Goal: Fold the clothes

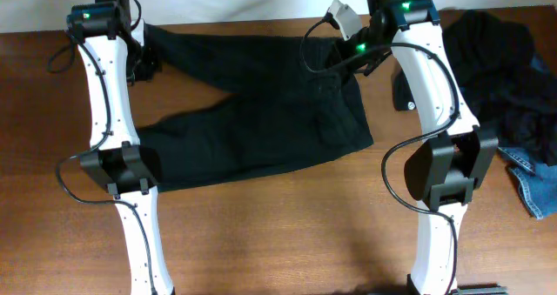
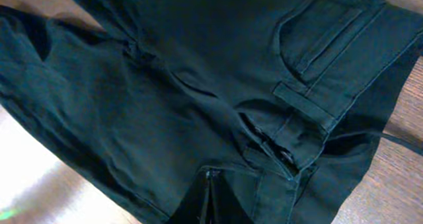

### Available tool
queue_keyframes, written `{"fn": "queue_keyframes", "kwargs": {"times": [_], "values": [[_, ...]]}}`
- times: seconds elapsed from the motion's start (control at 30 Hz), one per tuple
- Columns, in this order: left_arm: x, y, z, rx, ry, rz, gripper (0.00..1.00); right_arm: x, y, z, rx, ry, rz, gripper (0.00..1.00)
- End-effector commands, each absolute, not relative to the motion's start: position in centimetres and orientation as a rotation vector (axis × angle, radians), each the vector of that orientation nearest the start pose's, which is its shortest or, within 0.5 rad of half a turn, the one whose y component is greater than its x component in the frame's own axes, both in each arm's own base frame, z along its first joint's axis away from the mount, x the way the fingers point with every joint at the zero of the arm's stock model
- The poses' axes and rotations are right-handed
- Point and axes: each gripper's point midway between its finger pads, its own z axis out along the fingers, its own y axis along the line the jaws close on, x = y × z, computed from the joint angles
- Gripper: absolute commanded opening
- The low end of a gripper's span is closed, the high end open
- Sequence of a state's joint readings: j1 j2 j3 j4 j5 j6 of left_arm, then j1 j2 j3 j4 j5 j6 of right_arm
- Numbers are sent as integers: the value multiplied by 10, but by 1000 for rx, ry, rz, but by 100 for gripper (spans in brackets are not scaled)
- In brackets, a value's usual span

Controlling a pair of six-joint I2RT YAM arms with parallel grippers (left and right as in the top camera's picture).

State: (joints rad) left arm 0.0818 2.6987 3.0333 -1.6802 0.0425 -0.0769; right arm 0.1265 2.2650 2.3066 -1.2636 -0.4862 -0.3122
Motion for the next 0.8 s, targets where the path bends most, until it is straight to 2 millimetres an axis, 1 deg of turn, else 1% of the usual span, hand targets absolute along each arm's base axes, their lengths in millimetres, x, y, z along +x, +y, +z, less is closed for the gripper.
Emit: {"fn": "queue_keyframes", "kwargs": {"times": [0.0, 0.1, 0.2, 0.23, 0.3, 0.47, 0.57, 0.67, 0.77], "values": [[525, 38, 114, -272, 2917, -105, 1, 486, 145, 188, -688, 2597, 622, 4], [531, 48, 82, -305, 2950, -110, 1, 482, 145, 186, -686, 2617, 629, 4], [553, 52, 49, -310, 2910, -145, 0, 481, 145, 186, -685, 2620, 630, 4], [557, 53, 45, -308, 2899, -145, 1, 481, 145, 186, -685, 2620, 630, 4], [572, 51, 33, -293, 2860, -153, 1, 481, 145, 186, -685, 2622, 631, 4], [593, 50, 15, -275, 2803, -148, 1, 480, 144, 185, -685, 2627, 632, 4], [601, 54, 11, -273, 2773, -135, 0, 479, 144, 185, -685, 2627, 632, 4], [607, 62, 5, -282, 2754, -70, 1, 479, 144, 185, -685, 2630, 633, 4], [615, 82, -3, -309, 2716, 77, 0, 479, 144, 185, -685, 2630, 633, 4]]}}
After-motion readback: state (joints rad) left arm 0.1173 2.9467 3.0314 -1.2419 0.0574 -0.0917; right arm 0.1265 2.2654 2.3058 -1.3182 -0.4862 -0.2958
